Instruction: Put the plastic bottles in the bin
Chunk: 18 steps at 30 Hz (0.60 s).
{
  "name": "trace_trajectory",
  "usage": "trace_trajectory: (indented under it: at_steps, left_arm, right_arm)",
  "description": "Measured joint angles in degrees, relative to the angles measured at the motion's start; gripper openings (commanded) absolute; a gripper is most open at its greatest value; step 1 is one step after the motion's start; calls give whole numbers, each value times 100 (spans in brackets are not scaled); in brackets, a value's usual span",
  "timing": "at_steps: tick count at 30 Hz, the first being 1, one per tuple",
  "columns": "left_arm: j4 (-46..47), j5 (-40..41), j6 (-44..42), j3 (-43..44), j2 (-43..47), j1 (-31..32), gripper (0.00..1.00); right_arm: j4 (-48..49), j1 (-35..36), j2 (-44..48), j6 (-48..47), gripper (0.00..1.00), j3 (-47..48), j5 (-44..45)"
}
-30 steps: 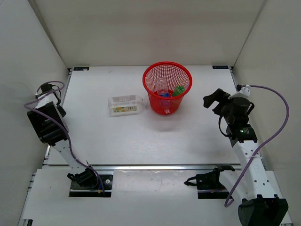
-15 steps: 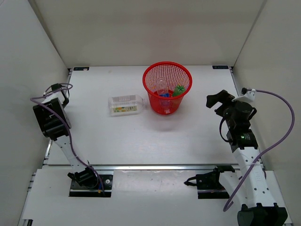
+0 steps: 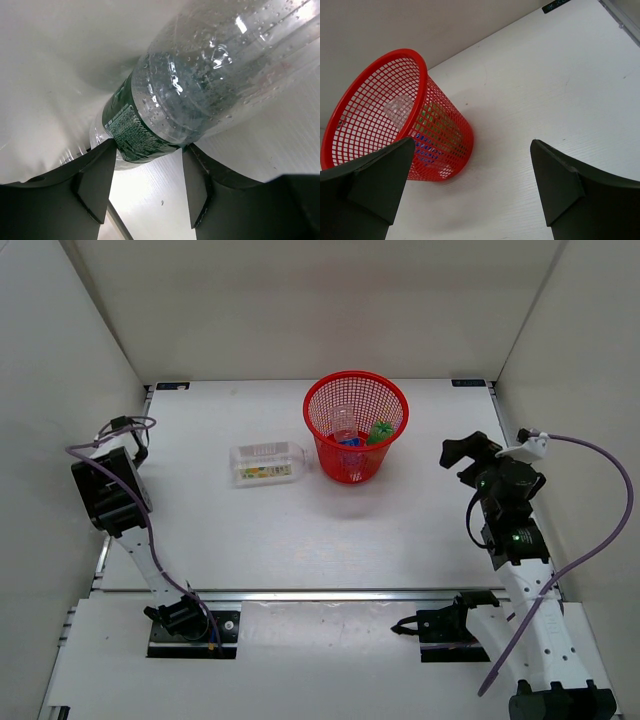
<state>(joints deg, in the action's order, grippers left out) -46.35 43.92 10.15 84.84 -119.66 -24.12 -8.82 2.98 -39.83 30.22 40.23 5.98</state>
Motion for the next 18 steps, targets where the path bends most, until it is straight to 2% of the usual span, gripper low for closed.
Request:
trace_trajectory:
  at_steps: [7,15,16,17,18]
  left_arm:
    - [4,149,50,-162,234,245,0]
    - [33,-345,22,-131,1309,481,0]
    - [42,-448,13,-96,1429,461,19]
    - [22,-553,-28,-46,1504,433,45]
    - [-13,-715,-70,48,1543,385,59]
  right_arm:
    - [74,-4,96,-2,98,-11,20]
    - [72,87,92,-50,97,-17,66]
    - [72,87,92,-50,98,-17,66]
    - [72,87,94,-50,97,-17,66]
    - [74,87,92,-50,97,-17,72]
